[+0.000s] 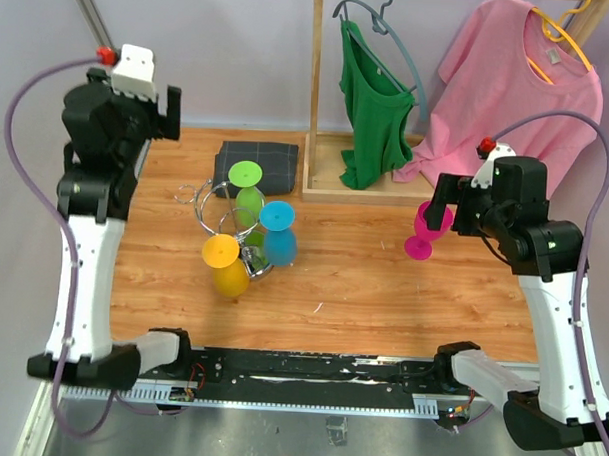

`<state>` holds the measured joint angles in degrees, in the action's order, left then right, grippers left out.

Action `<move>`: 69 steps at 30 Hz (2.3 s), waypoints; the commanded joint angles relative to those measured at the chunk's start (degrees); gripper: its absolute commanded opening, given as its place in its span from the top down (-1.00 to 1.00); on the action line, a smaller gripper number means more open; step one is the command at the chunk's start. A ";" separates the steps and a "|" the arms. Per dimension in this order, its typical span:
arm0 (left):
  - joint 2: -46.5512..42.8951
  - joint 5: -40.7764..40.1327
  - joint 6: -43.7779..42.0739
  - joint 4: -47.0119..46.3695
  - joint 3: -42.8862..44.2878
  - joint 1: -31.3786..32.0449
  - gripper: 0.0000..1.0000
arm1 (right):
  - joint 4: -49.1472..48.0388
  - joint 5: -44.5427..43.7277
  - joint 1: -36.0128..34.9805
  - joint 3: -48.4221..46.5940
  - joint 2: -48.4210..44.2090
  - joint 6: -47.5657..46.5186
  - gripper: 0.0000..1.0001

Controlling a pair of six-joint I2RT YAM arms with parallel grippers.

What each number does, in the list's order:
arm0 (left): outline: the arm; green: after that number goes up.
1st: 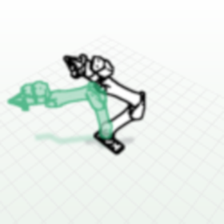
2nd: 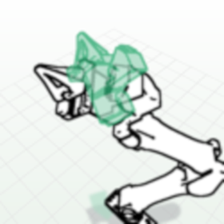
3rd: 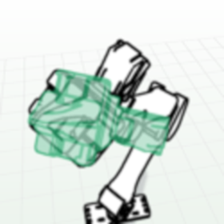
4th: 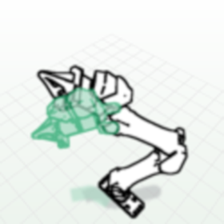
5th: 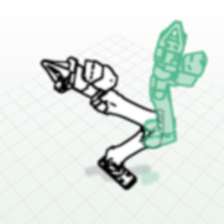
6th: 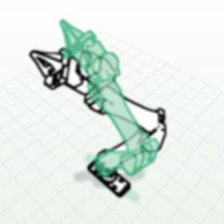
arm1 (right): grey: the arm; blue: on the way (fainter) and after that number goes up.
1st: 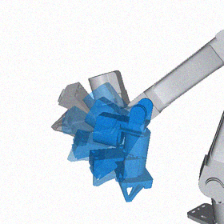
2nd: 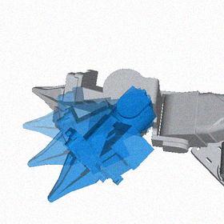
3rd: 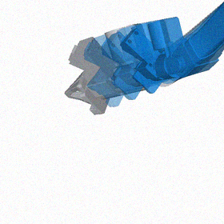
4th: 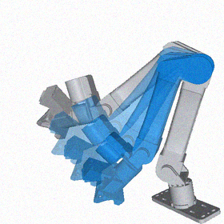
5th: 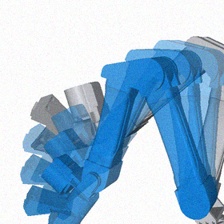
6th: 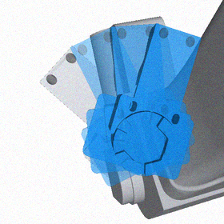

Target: Take the wine glass off the wine glass rack

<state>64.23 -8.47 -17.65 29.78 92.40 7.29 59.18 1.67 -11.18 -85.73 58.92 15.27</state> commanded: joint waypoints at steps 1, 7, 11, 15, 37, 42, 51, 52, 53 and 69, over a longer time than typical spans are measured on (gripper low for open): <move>11.44 18.08 8.88 2.84 11.11 -13.19 -0.86 | 2.23 1.79 0.66 0.60 -1.66 -0.38 -0.92; 28.09 41.72 21.96 14.92 29.36 -21.86 -0.82 | 5.20 1.49 0.70 -0.21 -3.98 -0.52 -0.92; 33.36 57.47 30.64 16.63 30.86 -21.88 -0.74 | 6.73 1.13 0.71 -0.05 -5.85 0.07 -0.92; 35.96 64.90 37.45 16.78 26.39 -21.88 -0.62 | 8.45 0.24 0.71 -0.01 -7.64 0.81 -0.93; 37.08 78.64 33.98 17.11 5.34 -21.75 -0.29 | 11.19 1.07 0.66 4.49 -11.85 3.09 -0.97; 37.75 79.21 33.40 17.57 4.96 -21.66 -0.20 | 11.57 1.03 0.68 2.58 -10.53 2.46 -0.97; 40.06 79.56 28.71 22.86 5.57 -19.66 -0.05 | 11.45 1.38 0.73 2.68 -9.98 2.39 -0.97; 40.55 79.39 28.02 23.55 5.91 -19.40 -0.04 | 11.45 1.40 0.74 2.60 -9.90 2.32 -0.97; 41.13 79.18 27.56 24.28 6.57 -19.08 -0.04 | 11.42 1.40 0.68 2.48 -9.81 2.32 -0.97; 44.58 79.57 26.70 26.32 10.08 -17.32 0.09 | 11.51 1.03 0.69 2.86 -9.90 2.32 -0.97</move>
<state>109.25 69.19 9.50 55.00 101.27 -10.37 70.11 2.57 -11.18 -82.19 49.21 17.98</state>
